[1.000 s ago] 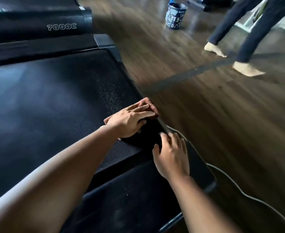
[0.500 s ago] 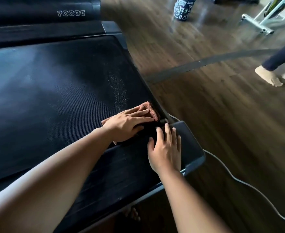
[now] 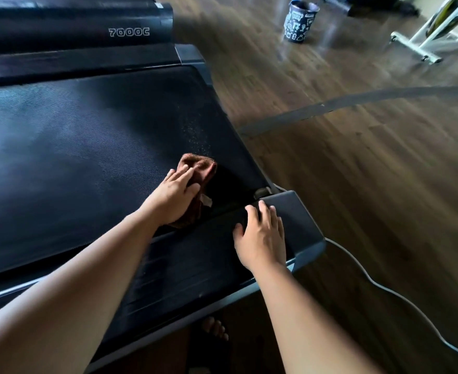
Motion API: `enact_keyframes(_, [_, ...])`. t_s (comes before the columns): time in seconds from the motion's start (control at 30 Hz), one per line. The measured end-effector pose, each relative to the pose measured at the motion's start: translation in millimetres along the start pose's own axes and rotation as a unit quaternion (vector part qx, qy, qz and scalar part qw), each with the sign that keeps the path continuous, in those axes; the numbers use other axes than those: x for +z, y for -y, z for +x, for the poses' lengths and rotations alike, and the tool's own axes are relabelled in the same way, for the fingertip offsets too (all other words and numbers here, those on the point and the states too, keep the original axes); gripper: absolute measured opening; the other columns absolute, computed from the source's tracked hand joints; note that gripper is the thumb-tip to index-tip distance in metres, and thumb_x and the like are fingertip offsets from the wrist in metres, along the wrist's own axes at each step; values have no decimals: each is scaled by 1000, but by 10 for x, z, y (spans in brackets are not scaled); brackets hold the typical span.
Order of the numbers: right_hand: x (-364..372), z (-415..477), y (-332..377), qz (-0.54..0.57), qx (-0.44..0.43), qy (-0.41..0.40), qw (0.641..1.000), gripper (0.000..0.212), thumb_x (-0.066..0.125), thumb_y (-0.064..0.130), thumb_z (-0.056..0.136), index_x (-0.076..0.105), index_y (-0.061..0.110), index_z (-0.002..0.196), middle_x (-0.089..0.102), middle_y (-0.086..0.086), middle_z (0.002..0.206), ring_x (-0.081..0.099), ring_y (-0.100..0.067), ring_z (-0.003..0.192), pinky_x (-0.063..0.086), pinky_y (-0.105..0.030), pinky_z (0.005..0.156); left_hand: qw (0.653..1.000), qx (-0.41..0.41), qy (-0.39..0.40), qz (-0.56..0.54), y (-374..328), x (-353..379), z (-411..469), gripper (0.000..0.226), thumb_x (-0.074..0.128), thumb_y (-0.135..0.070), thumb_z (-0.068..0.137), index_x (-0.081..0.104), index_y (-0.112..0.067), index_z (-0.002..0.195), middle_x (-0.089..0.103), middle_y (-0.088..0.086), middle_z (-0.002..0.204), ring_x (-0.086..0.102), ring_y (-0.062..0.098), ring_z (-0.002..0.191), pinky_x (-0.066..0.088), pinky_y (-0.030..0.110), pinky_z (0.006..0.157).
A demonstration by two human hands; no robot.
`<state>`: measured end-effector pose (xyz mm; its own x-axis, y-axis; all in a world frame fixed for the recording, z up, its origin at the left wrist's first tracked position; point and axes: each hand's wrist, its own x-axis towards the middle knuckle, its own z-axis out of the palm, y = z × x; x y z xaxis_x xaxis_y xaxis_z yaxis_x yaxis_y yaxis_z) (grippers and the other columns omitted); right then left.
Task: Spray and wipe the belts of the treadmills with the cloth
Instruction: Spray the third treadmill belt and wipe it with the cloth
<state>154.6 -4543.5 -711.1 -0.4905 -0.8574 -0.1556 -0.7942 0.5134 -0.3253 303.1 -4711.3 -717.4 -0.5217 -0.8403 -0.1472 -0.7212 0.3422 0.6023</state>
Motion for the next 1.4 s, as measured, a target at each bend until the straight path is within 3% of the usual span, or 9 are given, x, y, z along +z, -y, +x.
enact_keyframes(0.17, [55, 7, 224, 16, -44, -4, 999, 54, 43, 38, 101, 30, 23, 151, 15, -7, 165, 7, -27, 153, 9, -41, 124, 999, 22, -21, 29, 471, -120, -474, 53, 48, -30, 104, 37, -17, 155, 30, 4, 163, 14, 24, 154, 11, 35, 126])
enact_keyframes(0.33, [127, 122, 462, 25, -72, -19, 997, 56, 48, 39, 98, 34, 22, 149, 22, -8, 162, 14, -30, 151, 14, -43, 122, 992, 32, -85, 87, 772, -191, -1026, 50, 44, -35, 98, 55, -12, 142, 48, 11, 151, 32, 36, 147, 24, 42, 122])
enact_keyframes(0.57, [226, 297, 763, 2, -122, -14, 992, 60, 50, 47, 96, 28, 37, 151, 19, -10, 162, 24, -32, 146, 20, -51, 119, 985, -7, -102, 136, 1056, -219, -1405, 57, 33, -45, 96, 59, -17, 138, 50, 12, 150, 35, 41, 145, 33, 55, 116])
enact_keyframes(0.67, [314, 331, 927, 8, -140, 0, 990, 61, 49, 51, 95, 28, 44, 151, 12, -12, 164, 25, -33, 145, 20, -51, 118, 982, -28, -108, 151, 1052, -181, -1445, 58, 30, -47, 97, 56, -21, 141, 46, 8, 154, 30, 36, 148, 28, 51, 120])
enact_keyframes(0.77, [401, 376, 1053, -2, -145, 3, 989, 56, 51, 54, 93, 38, 44, 147, 7, -13, 165, 26, -34, 144, 20, -52, 118, 980, -43, -114, 158, 1023, -169, -1443, 58, 27, -48, 96, 53, -25, 144, 45, 3, 155, 30, 30, 149, 23, 45, 123])
enact_keyframes(0.97, [464, 444, 1174, 27, -143, -9, 989, 44, 65, 43, 86, 60, 27, 127, 15, -19, 162, 37, -42, 131, 28, -44, 114, 979, -47, -111, 164, 1018, -174, -1440, 56, 29, -46, 96, 55, -26, 142, 47, 3, 153, 36, 29, 145, 26, 45, 122])
enact_keyframes(1.1, [388, 560, 1142, 12, -167, 11, 986, 50, 66, 38, 81, 56, 25, 129, 19, -12, 159, 33, -38, 132, 26, -42, 115, 978, -40, -120, 166, 1027, -171, -1448, 55, 31, -44, 96, 56, -25, 141, 48, 4, 152, 36, 30, 145, 27, 46, 121])
enact_keyframes(1.23, [407, 726, 1174, -45, -165, -40, 984, 48, 54, 44, 85, 54, 23, 128, 30, -5, 154, 27, -41, 140, 19, -53, 117, 977, -35, -126, 168, 1027, -164, -1440, 53, 33, -43, 96, 56, -24, 140, 48, 5, 151, 37, 31, 144, 28, 47, 121])
enact_keyframes(1.4, [453, 865, 1499, -48, -83, -46, 994, 67, 53, 57, 90, 36, 19, 142, 14, -14, 162, 10, -47, 147, 12, -55, 120, 976, -38, -126, 171, 1046, -158, -1433, 53, 34, -43, 96, 57, -25, 140, 49, 5, 151, 37, 30, 144, 28, 47, 121])
